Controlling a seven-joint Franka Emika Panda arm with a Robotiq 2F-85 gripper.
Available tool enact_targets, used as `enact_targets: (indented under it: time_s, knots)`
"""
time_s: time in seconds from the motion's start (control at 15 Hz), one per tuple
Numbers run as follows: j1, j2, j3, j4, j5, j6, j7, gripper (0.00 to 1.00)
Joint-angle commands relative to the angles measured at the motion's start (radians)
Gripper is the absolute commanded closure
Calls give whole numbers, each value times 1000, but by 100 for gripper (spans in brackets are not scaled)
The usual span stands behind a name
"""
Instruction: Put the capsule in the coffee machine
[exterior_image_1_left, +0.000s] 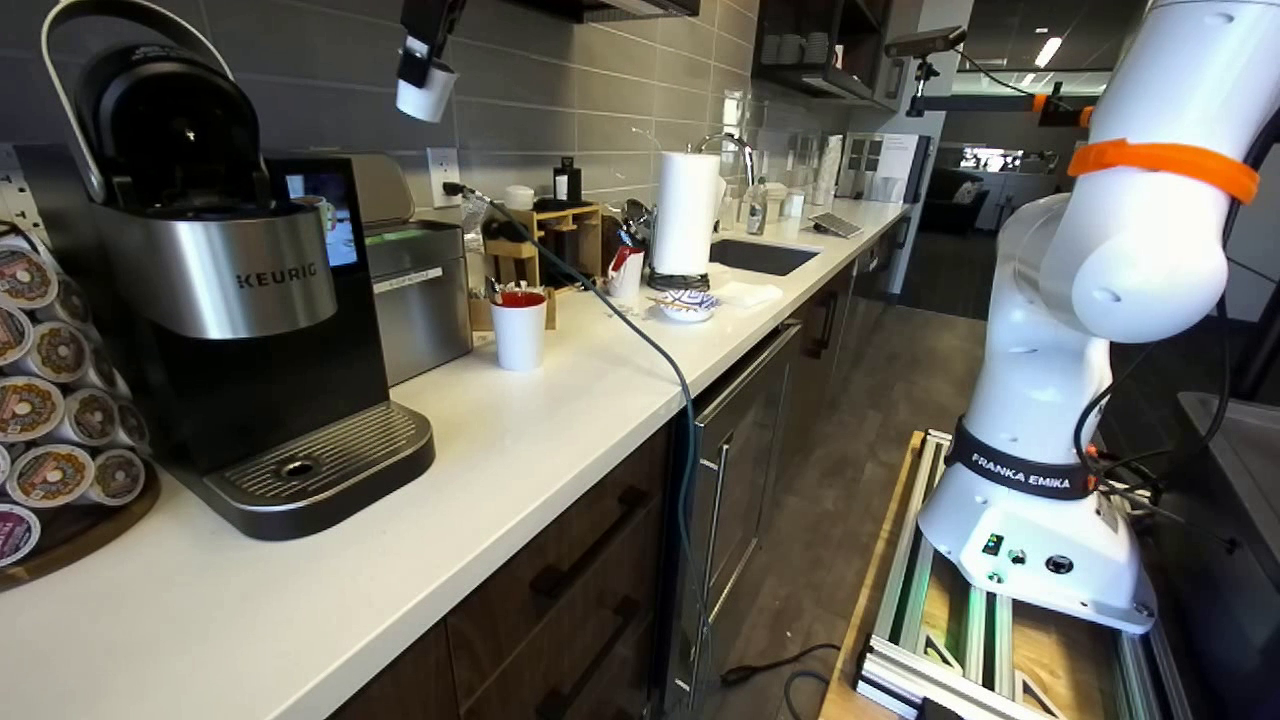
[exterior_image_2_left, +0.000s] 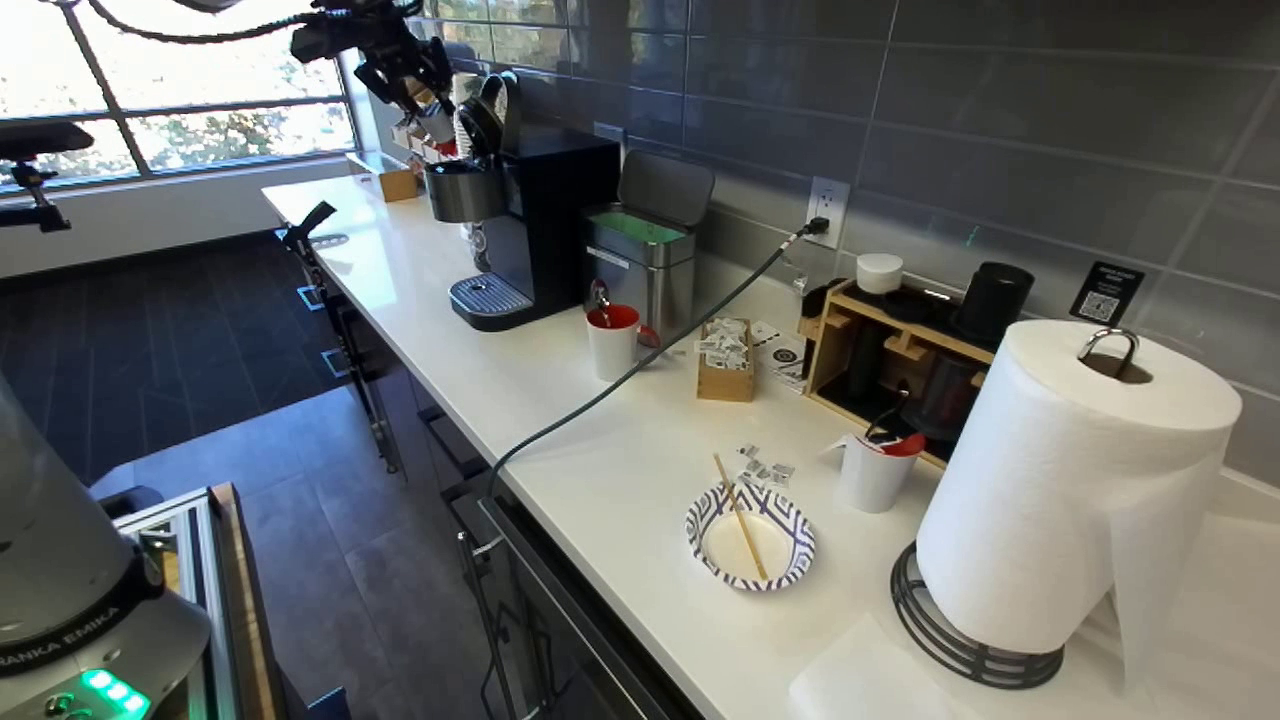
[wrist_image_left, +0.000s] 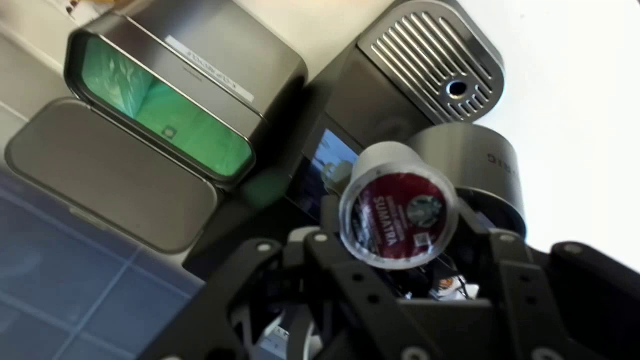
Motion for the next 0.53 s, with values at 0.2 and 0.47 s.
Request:
enact_targets:
  time_s: [0.2,0.47]
  knots:
    - [73,245,65,264,35,-67,-83,71]
    - [84,327,58,314,-1,-18,-90,71]
